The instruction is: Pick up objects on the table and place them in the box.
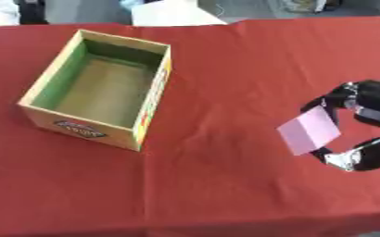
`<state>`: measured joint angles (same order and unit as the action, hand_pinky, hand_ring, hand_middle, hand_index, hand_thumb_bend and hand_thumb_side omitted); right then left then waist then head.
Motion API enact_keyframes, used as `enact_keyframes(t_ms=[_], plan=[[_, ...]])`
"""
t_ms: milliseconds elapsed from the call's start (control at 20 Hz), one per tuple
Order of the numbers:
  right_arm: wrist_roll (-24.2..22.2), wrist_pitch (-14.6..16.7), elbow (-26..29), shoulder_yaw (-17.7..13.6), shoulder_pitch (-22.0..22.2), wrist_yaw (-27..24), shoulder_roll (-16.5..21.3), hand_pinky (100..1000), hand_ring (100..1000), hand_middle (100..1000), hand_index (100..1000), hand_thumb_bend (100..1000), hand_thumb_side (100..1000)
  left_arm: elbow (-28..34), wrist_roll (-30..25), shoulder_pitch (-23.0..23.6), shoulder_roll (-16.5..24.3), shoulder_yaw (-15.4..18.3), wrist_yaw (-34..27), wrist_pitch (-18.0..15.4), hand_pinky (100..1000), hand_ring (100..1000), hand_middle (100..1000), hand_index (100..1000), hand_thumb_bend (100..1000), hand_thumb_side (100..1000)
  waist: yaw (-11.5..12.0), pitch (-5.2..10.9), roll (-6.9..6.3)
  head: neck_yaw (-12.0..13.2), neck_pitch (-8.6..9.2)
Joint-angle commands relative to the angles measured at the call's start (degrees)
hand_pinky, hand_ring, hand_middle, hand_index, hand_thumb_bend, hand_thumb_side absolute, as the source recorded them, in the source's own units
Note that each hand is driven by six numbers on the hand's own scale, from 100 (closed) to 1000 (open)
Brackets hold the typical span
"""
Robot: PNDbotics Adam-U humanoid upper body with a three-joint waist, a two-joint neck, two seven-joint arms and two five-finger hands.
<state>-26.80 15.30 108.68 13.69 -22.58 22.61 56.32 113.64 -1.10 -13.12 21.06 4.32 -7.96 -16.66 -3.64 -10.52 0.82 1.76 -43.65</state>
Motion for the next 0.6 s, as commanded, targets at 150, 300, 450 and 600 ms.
enact_keyframes(t_ms=[150, 300, 450, 600], plan=[[-6.2, -1.9, -0.1, 2.4, -10.0, -3.6, -0.4, 759, 615, 425, 617, 100, 470, 1.0, -0.6, -0.8, 0.6, -0.3, -0.5, 0.1, 531, 682, 596, 789, 100, 758, 0.8, 1.02, 0.39, -1.2, 0.60], [-9.1, -2.8, -3.3, 4.7, -16.6, -4.5, -3.6, 759, 613, 424, 621, 100, 476, 1.0, -0.9, -0.9, 0.5, -0.4, -0.6, 0.3, 530, 679, 596, 789, 100, 759, 1.5, 1.00, 0.58, -1.8, 0.73], [-11.3, -4.0, -8.0, 6.7, -22.8, -5.3, -7.6, 760, 609, 420, 625, 100, 481, 1.0, -1.1, -1.0, 0.4, -0.5, -0.8, 0.4, 530, 679, 596, 789, 100, 760, 2.0, 0.99, 0.70, -2.3, 0.94], [-13.3, -4.6, -13.7, 8.1, -29.0, -5.1, -13.2, 761, 609, 421, 629, 100, 501, 1.0, -1.3, -1.1, 0.2, -0.6, -1.0, 0.5, 530, 679, 596, 789, 100, 760, 2.3, 1.05, 0.74, -2.5, 1.18]])
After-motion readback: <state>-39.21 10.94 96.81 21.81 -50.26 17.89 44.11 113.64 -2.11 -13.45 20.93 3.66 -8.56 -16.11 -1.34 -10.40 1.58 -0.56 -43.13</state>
